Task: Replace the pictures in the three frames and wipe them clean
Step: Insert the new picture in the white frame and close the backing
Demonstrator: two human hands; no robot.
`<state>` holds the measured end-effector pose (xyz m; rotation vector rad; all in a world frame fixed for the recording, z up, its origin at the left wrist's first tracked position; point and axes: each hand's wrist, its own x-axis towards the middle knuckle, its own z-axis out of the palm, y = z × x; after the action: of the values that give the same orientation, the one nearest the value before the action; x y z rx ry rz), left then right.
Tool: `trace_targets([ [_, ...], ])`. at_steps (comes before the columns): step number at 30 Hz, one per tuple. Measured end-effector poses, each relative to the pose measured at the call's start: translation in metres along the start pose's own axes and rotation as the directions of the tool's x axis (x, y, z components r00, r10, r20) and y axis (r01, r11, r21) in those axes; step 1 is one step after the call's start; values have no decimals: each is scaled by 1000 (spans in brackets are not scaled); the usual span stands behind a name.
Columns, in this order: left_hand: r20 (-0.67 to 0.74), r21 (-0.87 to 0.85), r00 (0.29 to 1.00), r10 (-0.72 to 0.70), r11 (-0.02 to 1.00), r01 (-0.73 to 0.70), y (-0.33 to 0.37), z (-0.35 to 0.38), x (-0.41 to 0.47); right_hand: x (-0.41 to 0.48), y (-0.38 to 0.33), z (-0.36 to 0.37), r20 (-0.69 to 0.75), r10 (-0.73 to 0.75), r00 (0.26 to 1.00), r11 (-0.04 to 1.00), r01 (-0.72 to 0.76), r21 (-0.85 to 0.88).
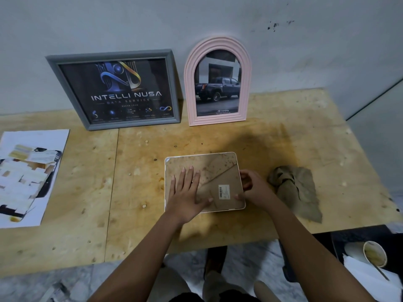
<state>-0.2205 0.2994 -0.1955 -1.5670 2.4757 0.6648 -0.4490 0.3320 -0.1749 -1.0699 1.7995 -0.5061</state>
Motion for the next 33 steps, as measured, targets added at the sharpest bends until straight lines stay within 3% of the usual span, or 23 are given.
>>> trace_targets([
  [9, 33, -2, 999, -3, 1000, 3, 3, -5, -1, -4, -6, 0, 16, 20, 1000, 1000, -20, 13],
  [15, 20, -20, 1000, -1, 1000, 2, 2, -4, -2, -7, -8, -9, 113, 20, 993, 999, -25, 41],
  [26, 20, -43, 1000, 7, 999, -6, 4, -8, -3, -4, -8, -2, -59, 168, 984, 986, -168, 3],
  [33, 9, -53, 1000, 9, 999, -9, 3, -5, -1, -2, -9, -2, -38, 206, 978, 977, -203, 70],
])
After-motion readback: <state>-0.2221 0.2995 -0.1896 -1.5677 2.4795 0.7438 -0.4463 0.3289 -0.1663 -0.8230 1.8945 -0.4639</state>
